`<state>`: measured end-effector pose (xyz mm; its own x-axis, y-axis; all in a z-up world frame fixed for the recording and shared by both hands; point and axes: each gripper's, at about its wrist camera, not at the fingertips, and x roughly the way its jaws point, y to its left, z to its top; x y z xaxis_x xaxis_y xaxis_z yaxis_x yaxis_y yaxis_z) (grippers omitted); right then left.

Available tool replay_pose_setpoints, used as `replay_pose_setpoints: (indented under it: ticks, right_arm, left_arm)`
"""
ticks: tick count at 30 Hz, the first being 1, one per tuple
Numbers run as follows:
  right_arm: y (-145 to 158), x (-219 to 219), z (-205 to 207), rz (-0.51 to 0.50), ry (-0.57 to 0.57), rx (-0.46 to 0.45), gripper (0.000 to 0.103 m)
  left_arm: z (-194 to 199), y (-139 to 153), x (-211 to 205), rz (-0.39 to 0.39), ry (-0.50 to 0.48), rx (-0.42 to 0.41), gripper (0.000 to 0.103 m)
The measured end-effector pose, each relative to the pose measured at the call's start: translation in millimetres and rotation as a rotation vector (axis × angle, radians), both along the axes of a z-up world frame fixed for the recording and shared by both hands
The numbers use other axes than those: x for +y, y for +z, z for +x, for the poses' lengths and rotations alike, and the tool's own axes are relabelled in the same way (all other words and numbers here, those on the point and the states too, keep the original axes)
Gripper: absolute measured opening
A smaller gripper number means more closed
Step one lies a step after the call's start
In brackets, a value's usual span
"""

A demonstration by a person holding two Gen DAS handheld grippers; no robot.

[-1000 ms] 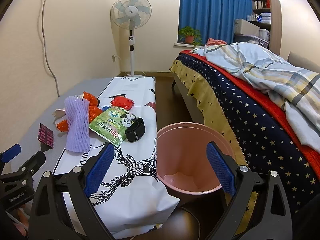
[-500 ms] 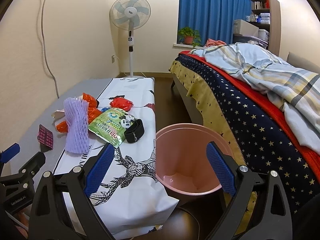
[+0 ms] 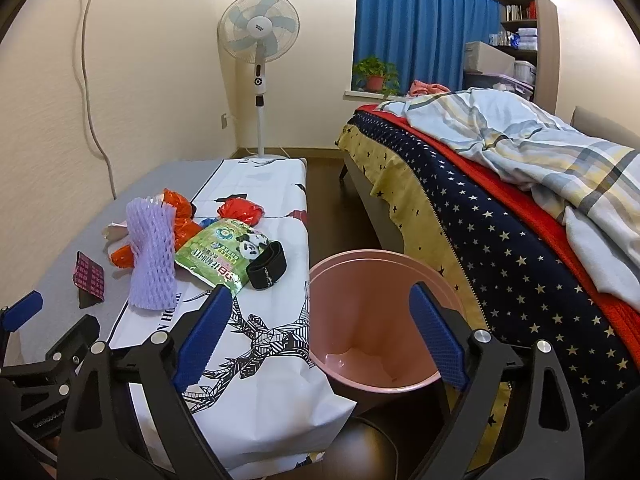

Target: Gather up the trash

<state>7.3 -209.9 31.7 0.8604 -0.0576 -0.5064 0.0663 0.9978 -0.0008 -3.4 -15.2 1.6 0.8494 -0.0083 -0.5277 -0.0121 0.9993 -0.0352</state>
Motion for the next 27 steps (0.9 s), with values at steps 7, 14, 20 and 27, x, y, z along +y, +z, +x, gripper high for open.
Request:
replay_pose_setpoints:
  ticks: [7,14,20,27]
  right_arm:
    - [0.4,-0.7,-0.1,0.007,0.001,-0.004,0.086]
    - [0.4,-1.2,0.8,0.018,0.010,0.005,0.086]
    - [0.5,-0.7,0.6,0.016,0.011,0.005,0.086]
    - [0.6,-0.7,0.7,0.015,0.013,0.007,0.086]
  left_arm:
    - [1.5,-0.3,4.2,-0.023,0.014,0.010,0.093]
    - [1.2,1.4,5.2,-0.026,0.022,0.001,0.093]
    - [1.1,2.5,6.9,-0.027,0.028,-0.001,0.093]
    - [1.3,2.4,7.9,-0.028,0.028,0.000,0.093]
